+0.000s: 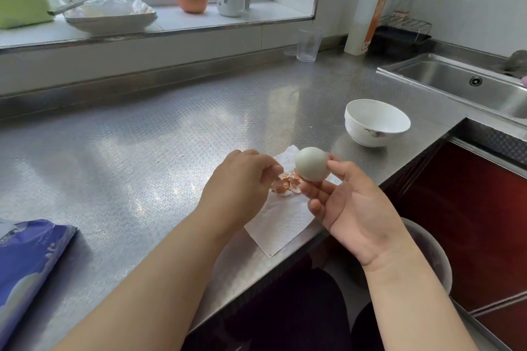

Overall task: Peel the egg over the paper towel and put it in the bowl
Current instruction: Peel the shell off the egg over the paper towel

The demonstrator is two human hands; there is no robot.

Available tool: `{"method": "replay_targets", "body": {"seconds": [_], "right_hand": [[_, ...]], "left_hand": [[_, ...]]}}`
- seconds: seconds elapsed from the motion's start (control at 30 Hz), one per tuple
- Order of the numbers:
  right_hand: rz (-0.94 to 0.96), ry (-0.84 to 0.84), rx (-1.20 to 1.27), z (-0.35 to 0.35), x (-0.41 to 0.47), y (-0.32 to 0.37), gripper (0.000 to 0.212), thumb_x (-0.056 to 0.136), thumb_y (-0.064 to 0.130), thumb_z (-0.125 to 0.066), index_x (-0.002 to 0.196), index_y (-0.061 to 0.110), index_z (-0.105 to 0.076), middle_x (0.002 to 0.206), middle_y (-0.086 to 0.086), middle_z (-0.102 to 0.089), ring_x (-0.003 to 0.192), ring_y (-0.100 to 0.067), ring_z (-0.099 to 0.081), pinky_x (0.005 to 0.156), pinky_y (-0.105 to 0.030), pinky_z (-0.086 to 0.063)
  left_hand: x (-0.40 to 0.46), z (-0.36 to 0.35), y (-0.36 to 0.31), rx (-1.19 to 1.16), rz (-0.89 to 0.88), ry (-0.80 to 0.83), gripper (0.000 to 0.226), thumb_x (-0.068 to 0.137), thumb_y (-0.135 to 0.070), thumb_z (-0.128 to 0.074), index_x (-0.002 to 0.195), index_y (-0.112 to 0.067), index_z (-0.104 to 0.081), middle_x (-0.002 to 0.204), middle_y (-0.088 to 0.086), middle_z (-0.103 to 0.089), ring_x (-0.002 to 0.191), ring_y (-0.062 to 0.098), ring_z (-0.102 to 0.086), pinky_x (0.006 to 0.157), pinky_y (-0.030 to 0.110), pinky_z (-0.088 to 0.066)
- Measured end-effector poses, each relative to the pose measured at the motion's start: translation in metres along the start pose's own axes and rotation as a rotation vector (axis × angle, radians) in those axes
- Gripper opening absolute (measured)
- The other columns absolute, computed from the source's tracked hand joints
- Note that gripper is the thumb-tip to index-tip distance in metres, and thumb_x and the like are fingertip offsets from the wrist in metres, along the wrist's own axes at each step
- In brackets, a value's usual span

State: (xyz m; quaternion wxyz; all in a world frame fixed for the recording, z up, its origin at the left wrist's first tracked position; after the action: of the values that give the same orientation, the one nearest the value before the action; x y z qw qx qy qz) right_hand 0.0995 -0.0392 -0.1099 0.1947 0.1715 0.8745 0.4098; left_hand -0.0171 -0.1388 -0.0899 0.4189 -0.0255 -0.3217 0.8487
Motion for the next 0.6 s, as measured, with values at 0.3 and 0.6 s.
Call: {"method": "replay_targets", "body": {"seconds": [0.3, 0.6], "right_hand": [[0.082, 0.052, -0.022, -0.001, -0.001, 0.005, 0.041, 0.072, 0.006, -0.059, 0.112, 0.018, -0.058, 0.101, -0.012, -0.07, 0.082, -0.024, -0.066, 0.059, -0.024, -0.052], [0.203, 0.045, -0.125, -0.001, -0.003, 0.01, 0.039, 0.085, -0.008, -0.052, 0.111, 0.02, -0.059, 0.103, -0.011, -0.069, 0.091, -0.023, -0.063, 0.066, -0.023, -0.053]], "left_hand": [[-0.006, 0.016, -0.009, -0.225, -0.019, -0.211, 0.018, 0.093, -0.025, -0.064, 0.106, -0.035, -0.07, 0.088, -0.02, -0.065, 0.092, 0.003, -0.055, 0.081, 0.013, -0.039], [-0.007, 0.017, -0.007, -0.314, -0.019, -0.259, 0.024, 0.089, -0.017, -0.067, 0.107, -0.032, -0.064, 0.099, -0.018, -0.063, 0.089, 0.002, -0.059, 0.079, 0.02, -0.046]]}}
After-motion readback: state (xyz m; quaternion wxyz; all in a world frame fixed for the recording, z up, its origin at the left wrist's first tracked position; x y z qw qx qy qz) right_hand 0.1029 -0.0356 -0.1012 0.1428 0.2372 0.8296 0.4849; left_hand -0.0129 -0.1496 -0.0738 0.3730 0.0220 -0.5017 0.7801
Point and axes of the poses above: each hand's wrist, its own x-axis towards the middle knuckle, its own z-axis out of the back of the hand, y = z × x, the point moved 6 cm from there along x, towards the middle knuckle
